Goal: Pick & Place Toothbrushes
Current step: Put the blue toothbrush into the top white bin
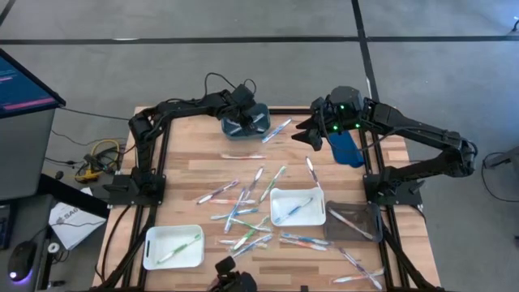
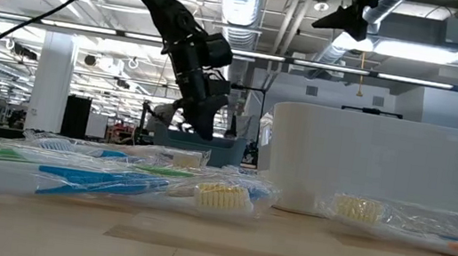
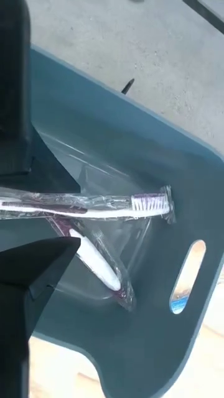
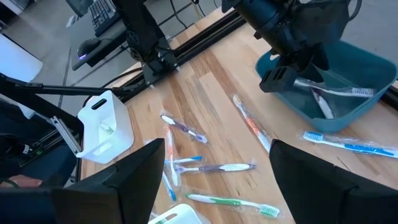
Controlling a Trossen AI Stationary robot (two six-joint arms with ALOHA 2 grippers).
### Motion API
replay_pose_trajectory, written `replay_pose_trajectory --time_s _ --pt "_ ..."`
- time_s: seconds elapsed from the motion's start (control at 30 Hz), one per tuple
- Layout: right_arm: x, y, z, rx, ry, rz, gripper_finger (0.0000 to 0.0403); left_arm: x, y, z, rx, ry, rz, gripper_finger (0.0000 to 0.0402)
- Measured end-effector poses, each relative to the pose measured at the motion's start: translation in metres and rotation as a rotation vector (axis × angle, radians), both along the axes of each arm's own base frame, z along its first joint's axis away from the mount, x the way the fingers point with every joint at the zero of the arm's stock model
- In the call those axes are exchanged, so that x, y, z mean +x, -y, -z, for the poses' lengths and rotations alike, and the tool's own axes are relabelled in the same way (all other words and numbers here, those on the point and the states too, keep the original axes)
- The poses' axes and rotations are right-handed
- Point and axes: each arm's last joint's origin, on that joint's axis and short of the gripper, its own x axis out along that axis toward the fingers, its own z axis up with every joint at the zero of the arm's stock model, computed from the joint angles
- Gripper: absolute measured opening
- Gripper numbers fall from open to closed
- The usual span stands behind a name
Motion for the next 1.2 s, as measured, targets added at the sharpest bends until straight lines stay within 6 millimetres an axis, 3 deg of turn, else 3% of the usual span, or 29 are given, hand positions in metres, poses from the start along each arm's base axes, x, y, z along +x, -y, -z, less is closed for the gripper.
replay_pose_trajectory --time_s 0.23,0.47,0.7,1.2 --pt "0.000 0.000 0.000 0.000 -0.001 0.000 0.0283 0.004 0.011 -0.019 0.036 0.053 0.025 0.0122" --pt "0.000 0.000 0.000 -0.008 -0.001 -0.004 0.0283 0.005 0.030 -0.064 0.123 0.196 0.061 0.0122" --pt "0.000 0.001 0.000 -0.023 -0.003 -0.012 0.0283 0.011 0.061 -0.099 0.134 0.350 0.071 0.0120" --pt "-0.003 0.002 0.005 -0.029 -0.060 -0.019 0.0283 0.040 0.148 -0.104 0.019 0.404 0.290 0.0117"
